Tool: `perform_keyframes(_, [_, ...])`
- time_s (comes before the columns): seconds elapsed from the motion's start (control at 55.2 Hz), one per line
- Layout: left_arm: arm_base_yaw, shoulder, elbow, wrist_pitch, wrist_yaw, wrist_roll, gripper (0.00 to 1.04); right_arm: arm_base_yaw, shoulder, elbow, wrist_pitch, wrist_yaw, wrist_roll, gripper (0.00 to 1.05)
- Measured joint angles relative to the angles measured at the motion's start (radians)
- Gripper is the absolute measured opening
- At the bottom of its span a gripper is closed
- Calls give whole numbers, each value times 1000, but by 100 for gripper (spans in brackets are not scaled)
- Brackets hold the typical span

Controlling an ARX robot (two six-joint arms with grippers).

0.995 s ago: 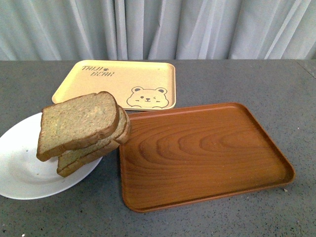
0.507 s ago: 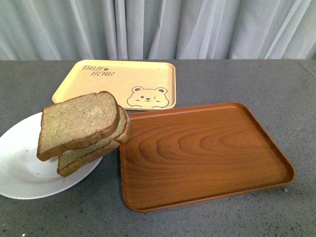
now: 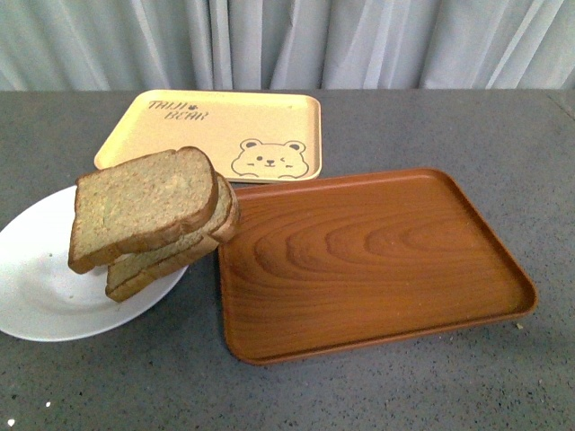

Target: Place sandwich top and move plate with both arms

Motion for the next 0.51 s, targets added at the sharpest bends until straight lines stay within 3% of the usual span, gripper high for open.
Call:
perform_keyframes(0.271, [2, 1, 1, -2, 10, -1, 96, 0, 0, 0, 0, 0, 0, 71])
perform_keyframes(0.29, [8, 9, 3, -10, 36, -15, 96, 0, 0, 0, 0, 0, 0, 73])
perform_keyframes(0.344, [89, 109, 53, -94, 309, -157, 96, 0, 0, 0, 0, 1, 0, 81])
perform_keyframes(0.362, [98, 138, 60, -92, 332, -188, 96, 0, 0, 0, 0, 0, 0, 85])
perform_keyframes(0.398, [118, 261, 86, -50, 486, -320, 96, 0, 0, 0, 0, -3, 0, 90])
perform_keyframes(0.434, [116, 346, 98, 2, 575, -418, 96, 0, -1, 0, 0, -2, 0, 96])
perform_keyframes(0.507, [105, 498, 117, 125, 633, -591, 96, 0, -1, 0, 0, -2, 0, 96])
